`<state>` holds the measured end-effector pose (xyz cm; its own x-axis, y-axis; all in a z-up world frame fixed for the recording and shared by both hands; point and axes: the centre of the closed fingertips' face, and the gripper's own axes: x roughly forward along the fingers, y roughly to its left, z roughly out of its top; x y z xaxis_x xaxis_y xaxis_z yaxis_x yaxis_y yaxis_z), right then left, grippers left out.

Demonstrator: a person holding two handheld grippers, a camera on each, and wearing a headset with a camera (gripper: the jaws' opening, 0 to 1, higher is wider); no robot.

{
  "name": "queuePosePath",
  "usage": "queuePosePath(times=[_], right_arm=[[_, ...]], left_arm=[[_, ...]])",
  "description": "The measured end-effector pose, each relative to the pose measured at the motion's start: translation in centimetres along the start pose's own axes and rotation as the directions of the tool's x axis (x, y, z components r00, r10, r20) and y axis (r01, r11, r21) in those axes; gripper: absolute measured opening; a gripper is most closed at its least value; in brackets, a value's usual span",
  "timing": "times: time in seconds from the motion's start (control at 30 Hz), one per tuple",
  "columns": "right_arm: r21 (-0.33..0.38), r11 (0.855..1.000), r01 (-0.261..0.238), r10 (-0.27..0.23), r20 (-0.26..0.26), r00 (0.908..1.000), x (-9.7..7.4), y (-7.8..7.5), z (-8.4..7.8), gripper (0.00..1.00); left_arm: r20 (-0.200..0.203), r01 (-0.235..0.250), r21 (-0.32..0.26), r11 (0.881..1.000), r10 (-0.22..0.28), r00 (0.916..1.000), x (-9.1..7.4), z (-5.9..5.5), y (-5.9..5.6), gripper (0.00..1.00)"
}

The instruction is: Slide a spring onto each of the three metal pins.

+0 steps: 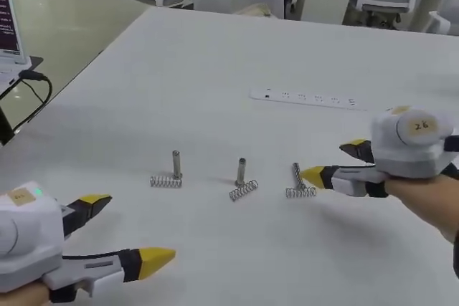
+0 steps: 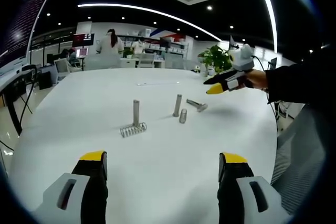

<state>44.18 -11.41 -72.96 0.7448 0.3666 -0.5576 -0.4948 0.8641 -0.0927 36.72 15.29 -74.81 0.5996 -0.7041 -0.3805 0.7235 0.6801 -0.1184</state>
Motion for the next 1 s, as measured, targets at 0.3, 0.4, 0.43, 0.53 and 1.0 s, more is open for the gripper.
queuePosePath(times=[0.3,0.4,0.43,0.53,1.0], right_arm=[[0.008,1.0,0.013,-0.012,-0.045,0.9989,1.6,-0.5,-0.4,0.44],[0.005,1.0,0.014,-0.014,-0.06,0.9981,2.1,-0.3,-0.4,0.41],[0.004,1.0,0.015,-0.015,-0.064,0.9979,2.3,-0.3,-0.4,0.4],[0.0,1.0,0.015,-0.015,-0.083,0.9965,2.8,-0.1,-0.6,0.37],[0.012,1.0,0.014,-0.013,-0.152,0.9883,4.7,0.4,-1.6,0.27]], left_arm=[[-0.005,0.004,0.0,1.0,-0.004,1.0,0.1,-0.1,-0.1,0.84],[-0.005,0.003,-0.002,1.0,-0.003,1.0,0.0,-0.1,-0.1,0.83],[-0.005,0.003,-0.003,1.0,-0.003,1.0,0.0,-0.1,-0.1,0.83],[-0.006,0.001,-0.004,1.0,-0.001,1.0,0.0,-0.1,0.0,0.83],[-0.012,0.0,-0.016,1.0,0.0,0.9999,0.0,-0.5,0.3,0.81]])
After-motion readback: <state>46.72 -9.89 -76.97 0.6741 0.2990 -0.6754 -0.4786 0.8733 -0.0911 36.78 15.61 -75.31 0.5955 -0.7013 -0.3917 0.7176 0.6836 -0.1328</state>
